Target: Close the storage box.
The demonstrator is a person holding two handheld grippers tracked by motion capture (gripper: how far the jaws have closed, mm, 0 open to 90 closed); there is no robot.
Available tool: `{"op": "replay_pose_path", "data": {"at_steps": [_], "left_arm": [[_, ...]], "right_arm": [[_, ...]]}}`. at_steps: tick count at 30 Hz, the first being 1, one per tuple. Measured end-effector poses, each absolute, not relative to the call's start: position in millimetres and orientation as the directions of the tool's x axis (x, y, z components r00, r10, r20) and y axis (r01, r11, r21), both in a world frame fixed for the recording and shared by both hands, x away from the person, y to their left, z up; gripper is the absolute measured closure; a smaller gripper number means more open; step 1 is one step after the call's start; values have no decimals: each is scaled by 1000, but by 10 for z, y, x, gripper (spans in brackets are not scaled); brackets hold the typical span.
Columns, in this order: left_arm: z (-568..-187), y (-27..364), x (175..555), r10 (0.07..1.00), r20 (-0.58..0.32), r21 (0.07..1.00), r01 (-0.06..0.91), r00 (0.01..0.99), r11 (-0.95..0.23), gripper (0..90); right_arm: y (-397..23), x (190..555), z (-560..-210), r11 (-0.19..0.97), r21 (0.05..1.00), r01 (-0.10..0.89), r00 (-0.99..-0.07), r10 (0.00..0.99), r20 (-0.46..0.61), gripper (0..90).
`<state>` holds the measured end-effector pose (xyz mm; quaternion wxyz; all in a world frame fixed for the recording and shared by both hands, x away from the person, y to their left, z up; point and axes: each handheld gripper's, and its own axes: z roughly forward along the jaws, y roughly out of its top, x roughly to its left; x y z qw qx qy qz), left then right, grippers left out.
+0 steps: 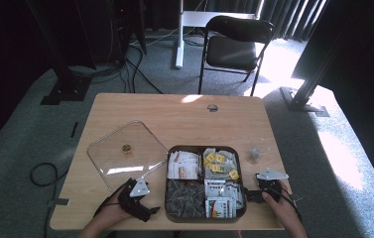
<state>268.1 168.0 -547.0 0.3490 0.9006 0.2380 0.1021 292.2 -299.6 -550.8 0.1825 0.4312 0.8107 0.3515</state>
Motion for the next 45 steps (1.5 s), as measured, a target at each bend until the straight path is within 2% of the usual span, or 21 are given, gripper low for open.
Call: {"op": "replay_pose_path", "data": {"at_steps": [6,15,27,37,45], "left_arm": [[-5456,1679,2670,534,39,677,370,845,-636,23],[-5411,1701,2692,546,27,675,387,838,-628,28],[-5280,1768,2772,591,35,709,397,806,-583,41],[-5207,1884,2874,660,50,731,423,750,-536,41],[-5150,2002,2981,758,82,775,437,647,-457,41]], "right_arm": [[-2996,2923,-5507,381,727,571,-562,827,7,145],[-2996,2923,-5508,381,727,571,-562,827,7,143],[-2996,2924,-5509,381,727,572,-559,829,6,137],[-2996,2924,-5509,381,727,572,-559,829,6,137],[-2996,2924,-5509,381,727,572,-559,829,6,137]]}}
